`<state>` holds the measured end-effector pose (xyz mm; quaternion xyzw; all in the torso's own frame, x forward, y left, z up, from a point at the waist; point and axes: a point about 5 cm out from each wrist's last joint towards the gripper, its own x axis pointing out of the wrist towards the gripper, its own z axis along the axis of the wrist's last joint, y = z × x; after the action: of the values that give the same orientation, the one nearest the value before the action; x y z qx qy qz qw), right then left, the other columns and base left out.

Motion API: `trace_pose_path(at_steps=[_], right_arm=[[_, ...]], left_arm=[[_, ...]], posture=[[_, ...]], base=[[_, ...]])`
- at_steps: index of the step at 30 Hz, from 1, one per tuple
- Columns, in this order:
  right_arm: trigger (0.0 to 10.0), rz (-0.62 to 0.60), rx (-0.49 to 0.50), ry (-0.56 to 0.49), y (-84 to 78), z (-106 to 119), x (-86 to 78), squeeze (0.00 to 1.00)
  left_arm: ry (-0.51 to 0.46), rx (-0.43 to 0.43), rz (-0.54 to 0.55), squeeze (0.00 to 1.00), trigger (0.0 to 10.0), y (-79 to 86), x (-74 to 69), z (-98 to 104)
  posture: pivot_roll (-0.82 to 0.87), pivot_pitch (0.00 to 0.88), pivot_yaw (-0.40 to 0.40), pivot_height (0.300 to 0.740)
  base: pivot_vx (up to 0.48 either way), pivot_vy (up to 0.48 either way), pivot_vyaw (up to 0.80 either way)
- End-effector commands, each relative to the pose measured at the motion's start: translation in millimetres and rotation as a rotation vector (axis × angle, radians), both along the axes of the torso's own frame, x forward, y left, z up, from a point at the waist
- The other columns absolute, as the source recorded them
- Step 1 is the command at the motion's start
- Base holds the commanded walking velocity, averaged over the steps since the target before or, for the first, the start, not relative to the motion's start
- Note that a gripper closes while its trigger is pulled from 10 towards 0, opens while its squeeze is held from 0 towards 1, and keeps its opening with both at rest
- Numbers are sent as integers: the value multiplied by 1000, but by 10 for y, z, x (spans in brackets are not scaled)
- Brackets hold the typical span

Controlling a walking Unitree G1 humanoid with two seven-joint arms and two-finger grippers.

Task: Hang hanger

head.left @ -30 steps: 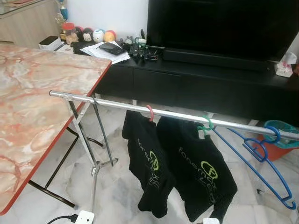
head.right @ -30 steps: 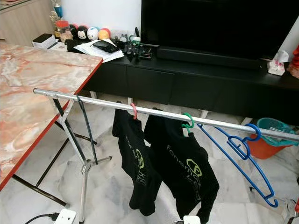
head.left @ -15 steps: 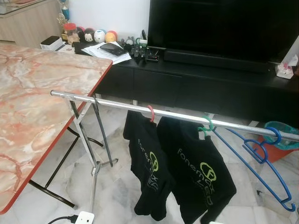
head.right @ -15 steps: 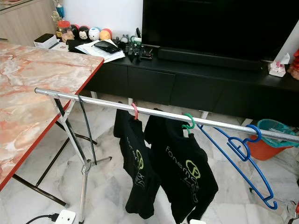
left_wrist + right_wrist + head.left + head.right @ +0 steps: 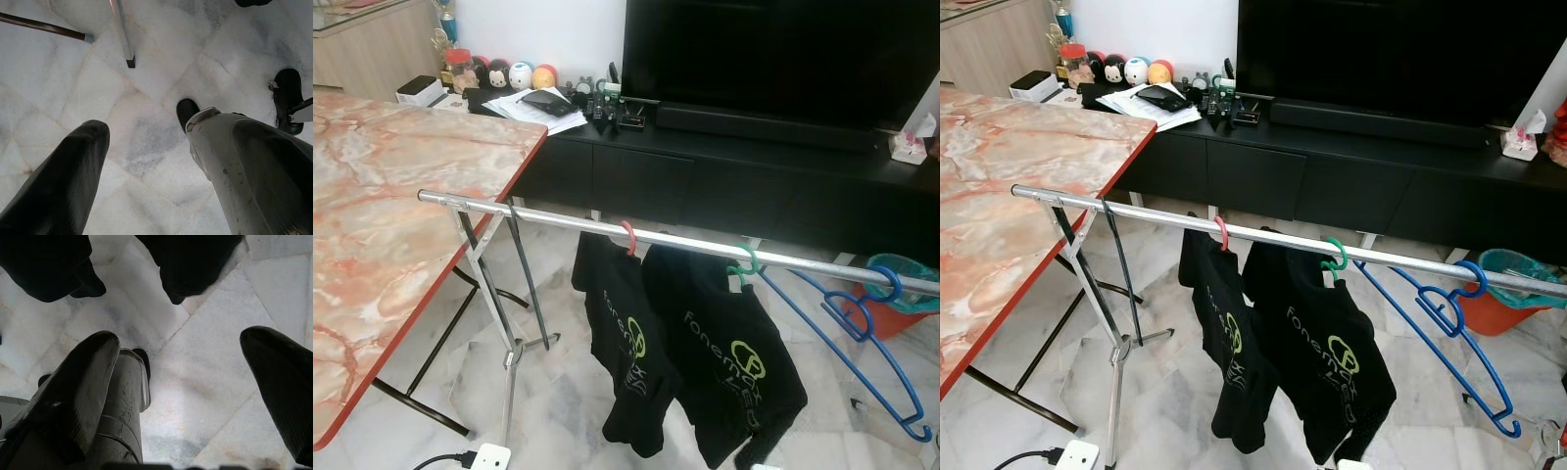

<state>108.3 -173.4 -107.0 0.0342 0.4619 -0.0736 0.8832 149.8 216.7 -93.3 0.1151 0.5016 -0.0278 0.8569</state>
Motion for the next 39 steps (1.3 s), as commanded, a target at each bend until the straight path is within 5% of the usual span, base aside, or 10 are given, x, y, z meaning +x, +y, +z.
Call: trace_pose_path(at_steps=[1, 12, 39], right_arm=[[10000, -10, 15, 21, 18, -18, -40, 0], [10000, -13, 7, 18, 25, -16, -35, 0], [10000, -3, 21, 31, 29, -20, -18, 0]], left_arm=[[22, -3, -11, 0, 10000, -2, -42, -18], [24, -6, -13, 0, 10000, 7, -43, -16], [20, -13, -5, 0, 10000, 4, -25, -10]], posture=[[-67, 0, -44, 740], [-63, 0, -38, 740], [-63, 0, -39, 740]], base=[[0, 0, 0], [0, 0, 0], [-259, 0, -46]])
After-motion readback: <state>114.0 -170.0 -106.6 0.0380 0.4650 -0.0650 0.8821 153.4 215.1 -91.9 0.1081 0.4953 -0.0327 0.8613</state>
